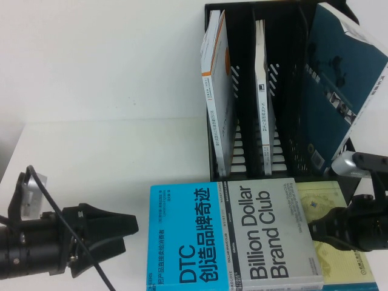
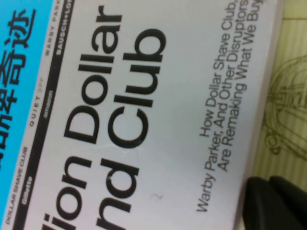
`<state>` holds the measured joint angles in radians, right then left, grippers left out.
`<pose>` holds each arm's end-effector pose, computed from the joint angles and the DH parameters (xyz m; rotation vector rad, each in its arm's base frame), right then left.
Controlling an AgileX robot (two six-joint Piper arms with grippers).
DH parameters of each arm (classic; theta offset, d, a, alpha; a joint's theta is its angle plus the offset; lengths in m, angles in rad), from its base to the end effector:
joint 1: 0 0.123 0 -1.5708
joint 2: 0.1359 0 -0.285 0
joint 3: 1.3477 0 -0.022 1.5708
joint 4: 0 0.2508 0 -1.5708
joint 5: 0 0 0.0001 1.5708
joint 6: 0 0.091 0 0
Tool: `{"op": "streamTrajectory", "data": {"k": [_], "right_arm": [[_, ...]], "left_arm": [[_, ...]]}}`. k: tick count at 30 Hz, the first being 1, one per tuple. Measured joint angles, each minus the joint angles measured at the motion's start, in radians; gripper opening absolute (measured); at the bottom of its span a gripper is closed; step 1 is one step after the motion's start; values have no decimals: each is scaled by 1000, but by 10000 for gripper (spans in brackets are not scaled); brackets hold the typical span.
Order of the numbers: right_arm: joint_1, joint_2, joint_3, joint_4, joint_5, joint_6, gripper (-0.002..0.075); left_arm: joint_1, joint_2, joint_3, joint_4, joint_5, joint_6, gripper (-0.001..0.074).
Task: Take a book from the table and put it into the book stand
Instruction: Push book with right arm, then pick up the book with your left arm
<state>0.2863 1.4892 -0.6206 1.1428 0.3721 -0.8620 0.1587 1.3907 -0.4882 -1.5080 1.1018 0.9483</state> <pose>0.2404 0.1022 0.1771 -0.1831 2.5482 0.6395 0.2101 -0.0485 0.2069 -0.2888 2.3169 -1.5033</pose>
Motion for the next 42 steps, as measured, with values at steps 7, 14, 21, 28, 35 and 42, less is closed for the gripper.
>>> {"op": "streamTrajectory", "data": {"k": [7,14,21,28,35,42], "right_arm": [[0,15,-8,2,0,-18,8],[0,15,-8,2,0,-22,8],[0,17,-8,2,9,-22,8],[0,17,-8,2,13,-25,8],[0,17,-10,5,25,-29,8],[-2,35,-10,163,70,-102,8]], "left_arm": [[2,189,-52,16,41,22,499],[2,347,-122,18,44,22,500],[-54,357,-128,-9,40,12,601],[-142,357,-130,-38,40,14,658],[-165,357,-130,-111,42,36,661],[-166,357,-130,-71,42,40,662]]}}
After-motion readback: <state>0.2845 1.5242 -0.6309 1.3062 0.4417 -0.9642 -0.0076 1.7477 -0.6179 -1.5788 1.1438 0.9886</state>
